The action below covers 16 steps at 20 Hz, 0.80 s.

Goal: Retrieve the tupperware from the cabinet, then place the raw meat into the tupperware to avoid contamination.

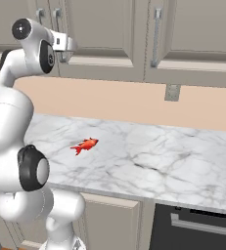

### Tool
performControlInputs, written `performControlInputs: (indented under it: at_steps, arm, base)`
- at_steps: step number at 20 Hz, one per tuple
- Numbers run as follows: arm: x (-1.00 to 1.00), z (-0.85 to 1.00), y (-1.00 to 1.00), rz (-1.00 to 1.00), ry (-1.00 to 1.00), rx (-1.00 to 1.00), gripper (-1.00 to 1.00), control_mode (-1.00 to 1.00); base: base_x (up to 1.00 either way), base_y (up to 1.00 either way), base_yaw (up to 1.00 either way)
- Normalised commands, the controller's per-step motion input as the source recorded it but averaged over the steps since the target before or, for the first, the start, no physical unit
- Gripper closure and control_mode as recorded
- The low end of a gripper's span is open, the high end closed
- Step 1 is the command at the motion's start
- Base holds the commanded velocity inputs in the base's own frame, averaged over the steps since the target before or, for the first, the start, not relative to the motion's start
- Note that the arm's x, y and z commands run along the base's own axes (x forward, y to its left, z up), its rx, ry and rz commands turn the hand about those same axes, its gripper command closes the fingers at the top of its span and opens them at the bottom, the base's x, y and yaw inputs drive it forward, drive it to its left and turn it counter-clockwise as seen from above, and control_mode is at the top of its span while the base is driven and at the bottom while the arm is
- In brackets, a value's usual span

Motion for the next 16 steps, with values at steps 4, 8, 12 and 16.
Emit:
performControlInputs:
  at_steps: [4,8,12,16]
  arm:
    - [-0.42,-0.01,-0.18,-0.04,0.00,0.02,1.00,-1.00]
    - [-0.78,0.03,-0.32,0.00,0.01,0.05,1.00,-1.00]
    - [-0.86,0.05,-0.50,0.02,0.10,0.10,1.00,-1.00]
    - [-0.82,0.07,-0.49,0.04,0.14,0.08,1.00,-1.00]
  base:
    - [0.00,0.00,0.00]
    - [0.00,0.00,0.00]
    - [0.00,0.00,0.00]
    - [0.00,0.00,0.00]
